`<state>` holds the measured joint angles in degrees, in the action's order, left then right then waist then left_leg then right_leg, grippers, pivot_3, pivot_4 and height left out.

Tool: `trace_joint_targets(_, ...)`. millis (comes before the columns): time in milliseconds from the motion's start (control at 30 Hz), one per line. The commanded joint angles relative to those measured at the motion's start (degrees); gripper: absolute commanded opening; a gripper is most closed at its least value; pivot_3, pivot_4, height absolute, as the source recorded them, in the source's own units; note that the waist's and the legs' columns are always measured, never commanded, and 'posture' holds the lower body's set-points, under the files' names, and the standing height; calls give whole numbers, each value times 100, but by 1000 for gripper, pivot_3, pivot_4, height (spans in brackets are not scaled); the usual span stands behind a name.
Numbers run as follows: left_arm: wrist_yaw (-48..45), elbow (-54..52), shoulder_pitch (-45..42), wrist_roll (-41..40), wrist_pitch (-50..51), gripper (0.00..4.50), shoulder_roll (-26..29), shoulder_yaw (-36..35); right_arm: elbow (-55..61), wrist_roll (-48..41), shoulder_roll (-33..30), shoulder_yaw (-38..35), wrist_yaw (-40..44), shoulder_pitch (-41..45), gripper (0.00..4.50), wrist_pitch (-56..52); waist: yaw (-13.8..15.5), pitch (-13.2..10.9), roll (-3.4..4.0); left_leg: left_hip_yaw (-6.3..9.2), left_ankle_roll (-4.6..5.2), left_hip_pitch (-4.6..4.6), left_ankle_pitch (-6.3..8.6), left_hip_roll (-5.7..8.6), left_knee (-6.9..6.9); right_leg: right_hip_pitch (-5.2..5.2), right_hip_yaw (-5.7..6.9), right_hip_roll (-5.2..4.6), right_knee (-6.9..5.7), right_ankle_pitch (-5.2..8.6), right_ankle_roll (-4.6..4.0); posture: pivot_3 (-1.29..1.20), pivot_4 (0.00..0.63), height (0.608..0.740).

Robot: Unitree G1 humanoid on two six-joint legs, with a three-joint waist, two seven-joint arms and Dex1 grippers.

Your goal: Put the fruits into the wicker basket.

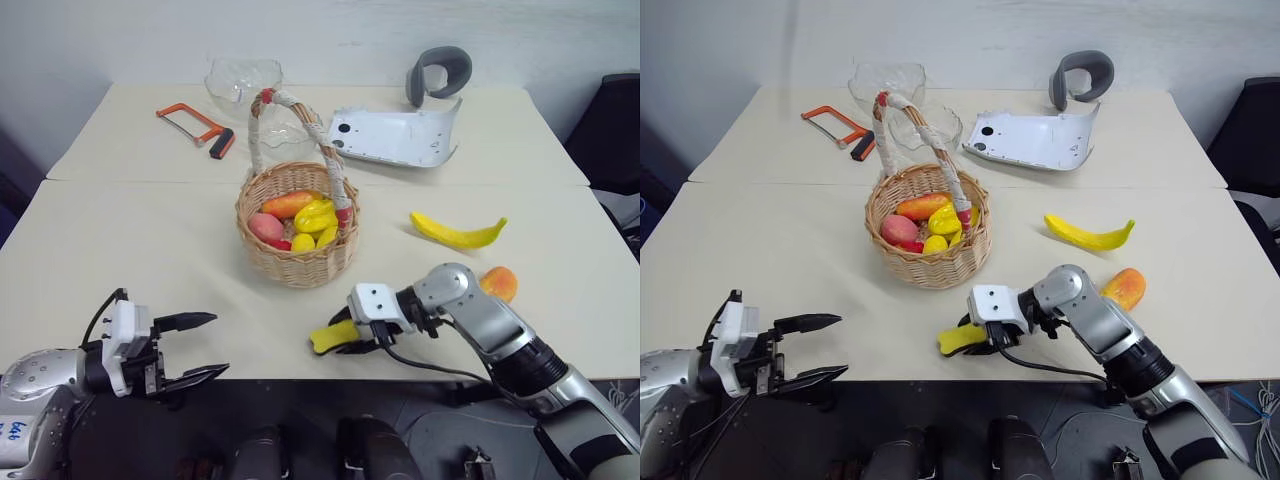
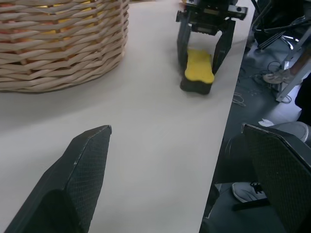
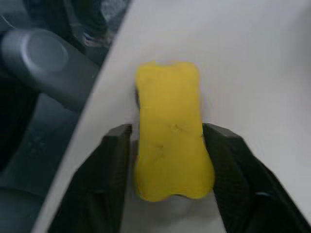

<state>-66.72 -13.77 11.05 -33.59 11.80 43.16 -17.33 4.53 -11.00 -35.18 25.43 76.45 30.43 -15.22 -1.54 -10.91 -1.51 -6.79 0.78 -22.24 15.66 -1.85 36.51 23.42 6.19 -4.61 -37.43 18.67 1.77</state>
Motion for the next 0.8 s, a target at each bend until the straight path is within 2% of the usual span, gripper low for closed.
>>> trace_joint_targets(33,73,-296,-175,-49,-30,4500,-97,156,1417,-1689,-743,-1179,127,-532,1353,-1693,34,-4,6,5,6,-3,3,1,1,-1,1,-4,0,0,0,0,150,740)
trace_joint_targets(167,204,-388,-452,-165,133,4500,-252,350,2293,-2763,-1284,-3095,-715,-1478,1353,-2657,118,-3,5,12,13,4,9,5,1,-12,4,-11,6,0,1,0,150,740)
trace_joint_targets(233,341,-454,-708,-290,268,4500,-414,481,2254,-2946,-1576,-4613,-1079,-2051,1353,-3062,143,-3,5,12,10,6,11,3,0,-12,3,-8,9,0,1,0,150,740)
trace_joint_targets(300,470,-513,-940,-382,385,4500,-556,583,1833,-2713,-1791,-5673,-1329,-2449,1353,-3020,167,-3,6,12,12,2,9,4,-1,-13,3,-8,12,0,1,0,150,740)
trace_joint_targets(367,606,-529,-1194,-393,432,4500,-722,688,842,-2013,-1964,-6294,-1455,-2726,1353,-2017,193,-3,5,10,14,3,8,7,0,-16,3,-7,14,-1,2,0,150,740)
trace_joint_targets(467,785,-485,-1563,-348,380,4500,-1011,834,-1174,-1018,-2327,-6486,-1570,-2903,1353,-229,209,-3,4,5,16,17,5,6,0,-43,4,8,36,-5,10,0,150,740)
trace_joint_targets(567,868,-546,-1671,-357,446,4500,-1104,867,-3037,-306,-2676,-6244,-2047,-2732,1353,967,152,-2,6,-5,14,29,2,6,-1,-56,1,13,39,-5,12,0,150,740)
trace_joint_targets(733,913,-635,-1610,-417,509,4500,-1098,859,-5287,262,-2834,-5689,-2996,-1791,1353,1991,-16,-4,13,-22,-10,71,-18,4,-15,-82,-11,19,35,-5,13,0,150,740)
trace_joint_targets(800,813,-668,-1575,-406,493,4500,-1046,902,-5588,186,-2817,-5564,-2709,-1660,1829,2022,-36,-4,13,-27,-10,93,-18,5,-30,-93,-20,20,36,-4,14,0,150,740)
